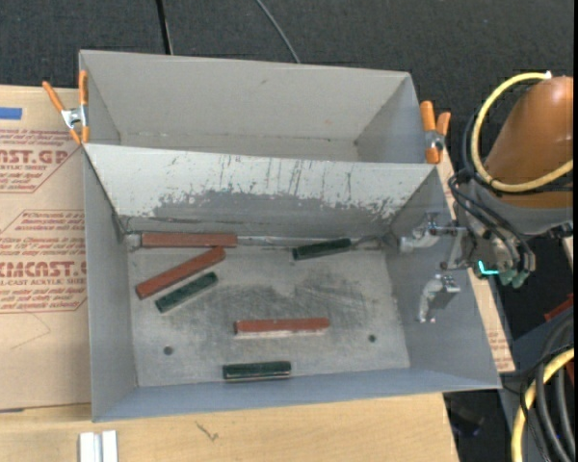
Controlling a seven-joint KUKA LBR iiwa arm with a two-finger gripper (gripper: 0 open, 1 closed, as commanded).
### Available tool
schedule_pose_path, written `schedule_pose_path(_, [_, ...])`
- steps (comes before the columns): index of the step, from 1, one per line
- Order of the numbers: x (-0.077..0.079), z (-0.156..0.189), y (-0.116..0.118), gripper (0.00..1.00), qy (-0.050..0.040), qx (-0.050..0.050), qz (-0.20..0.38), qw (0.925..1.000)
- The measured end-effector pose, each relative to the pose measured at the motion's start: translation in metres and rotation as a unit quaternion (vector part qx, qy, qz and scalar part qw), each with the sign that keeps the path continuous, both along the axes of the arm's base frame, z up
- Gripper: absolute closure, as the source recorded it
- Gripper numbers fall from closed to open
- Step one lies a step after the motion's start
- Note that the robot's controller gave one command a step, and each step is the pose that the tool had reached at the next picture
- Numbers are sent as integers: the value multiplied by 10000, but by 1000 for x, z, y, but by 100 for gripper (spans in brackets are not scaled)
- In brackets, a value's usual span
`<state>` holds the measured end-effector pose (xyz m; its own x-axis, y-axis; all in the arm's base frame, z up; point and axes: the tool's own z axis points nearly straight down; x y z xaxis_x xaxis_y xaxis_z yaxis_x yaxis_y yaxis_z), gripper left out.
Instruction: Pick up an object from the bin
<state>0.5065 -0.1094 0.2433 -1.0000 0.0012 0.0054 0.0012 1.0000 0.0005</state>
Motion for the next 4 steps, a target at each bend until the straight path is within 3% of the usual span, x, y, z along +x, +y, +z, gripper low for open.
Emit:
schedule_pose_path(1, [2, 3, 0, 0, -36, -7, 8, 10000])
schedule_pose_path(2, [24, -33, 26, 0, -62, -13, 450, 9990])
schedule_pose_path(3, [25, -100, 49, 0, -57, -1, 552, 9985])
schedule_pose_path(4, [25, -160, 47, 0, -54, -1, 550, 9985])
